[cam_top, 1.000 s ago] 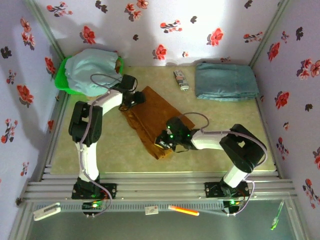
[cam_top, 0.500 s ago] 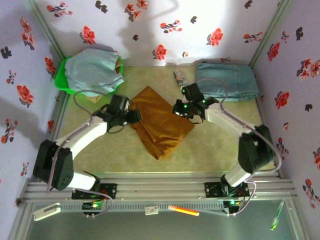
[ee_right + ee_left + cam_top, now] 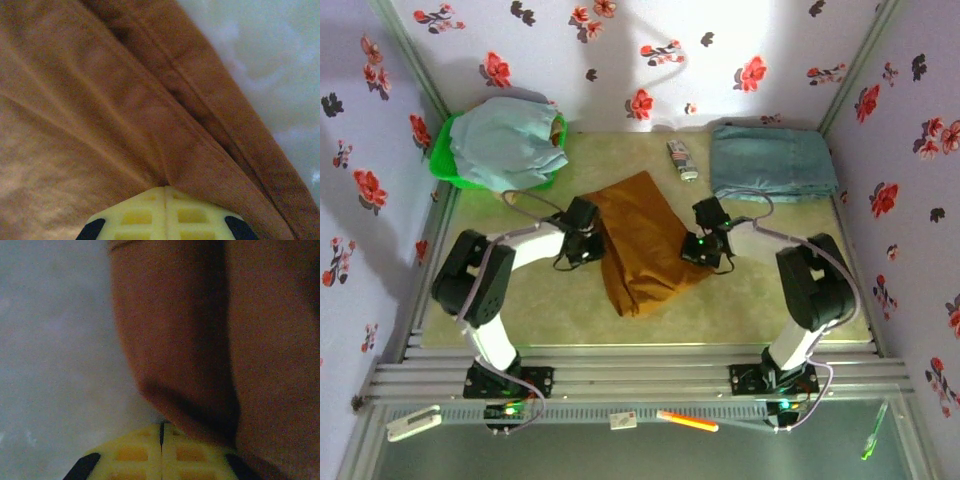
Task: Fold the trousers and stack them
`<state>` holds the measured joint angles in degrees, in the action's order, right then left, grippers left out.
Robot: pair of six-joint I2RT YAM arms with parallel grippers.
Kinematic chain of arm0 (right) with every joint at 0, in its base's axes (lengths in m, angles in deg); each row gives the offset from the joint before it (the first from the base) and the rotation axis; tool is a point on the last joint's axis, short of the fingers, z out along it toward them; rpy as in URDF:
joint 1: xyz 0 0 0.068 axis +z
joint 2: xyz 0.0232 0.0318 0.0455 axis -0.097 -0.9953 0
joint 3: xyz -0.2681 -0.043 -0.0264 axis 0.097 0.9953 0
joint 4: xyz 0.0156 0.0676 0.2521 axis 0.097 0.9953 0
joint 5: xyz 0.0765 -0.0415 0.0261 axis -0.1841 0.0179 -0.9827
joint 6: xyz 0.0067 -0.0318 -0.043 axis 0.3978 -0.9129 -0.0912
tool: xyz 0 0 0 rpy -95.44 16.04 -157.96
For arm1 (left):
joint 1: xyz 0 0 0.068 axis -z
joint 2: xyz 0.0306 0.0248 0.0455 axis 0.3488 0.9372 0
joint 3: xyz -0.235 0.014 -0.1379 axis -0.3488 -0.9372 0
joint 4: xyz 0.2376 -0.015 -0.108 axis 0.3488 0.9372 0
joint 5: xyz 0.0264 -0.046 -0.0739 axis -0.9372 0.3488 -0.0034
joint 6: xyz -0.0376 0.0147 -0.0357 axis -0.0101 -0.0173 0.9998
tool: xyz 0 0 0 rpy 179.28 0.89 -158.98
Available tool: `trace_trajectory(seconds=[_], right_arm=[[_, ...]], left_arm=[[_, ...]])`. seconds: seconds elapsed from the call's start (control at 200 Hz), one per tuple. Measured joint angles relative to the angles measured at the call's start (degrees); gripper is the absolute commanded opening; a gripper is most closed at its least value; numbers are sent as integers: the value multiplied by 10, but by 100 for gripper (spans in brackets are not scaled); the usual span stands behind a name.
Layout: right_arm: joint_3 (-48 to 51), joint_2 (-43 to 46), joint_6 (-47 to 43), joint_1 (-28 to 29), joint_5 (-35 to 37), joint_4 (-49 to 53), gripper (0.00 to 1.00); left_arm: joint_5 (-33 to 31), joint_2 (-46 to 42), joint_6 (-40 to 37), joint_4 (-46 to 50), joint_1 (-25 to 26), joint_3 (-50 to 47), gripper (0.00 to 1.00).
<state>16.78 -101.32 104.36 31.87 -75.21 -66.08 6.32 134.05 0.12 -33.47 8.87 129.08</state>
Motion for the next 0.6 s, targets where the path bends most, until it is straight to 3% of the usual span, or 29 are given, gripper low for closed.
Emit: trace_trajectory(seconds=[0.135,0.27,0.35,0.44,0.54,0.6], right_arm=[[56,46,50,26,-21,-24,0],[61,57,83,60,-42,-33,0],[50,57,85,72,-43,-26,0],[28,57,82,72,-36,-6,0],[6,60,71,72,-26,10,0],[-4,61,64,70,-19,18,0]], left_arm=[[-1,68,-38,8,-9,94,13],[-3,64,-67,1,-34,113,52],[-8,15,-69,11,-46,81,63],[-19,-83,-70,36,-51,24,62],[-27,-203,-52,62,-33,-33,48],[-30,-258,-41,70,-2,-55,45]])
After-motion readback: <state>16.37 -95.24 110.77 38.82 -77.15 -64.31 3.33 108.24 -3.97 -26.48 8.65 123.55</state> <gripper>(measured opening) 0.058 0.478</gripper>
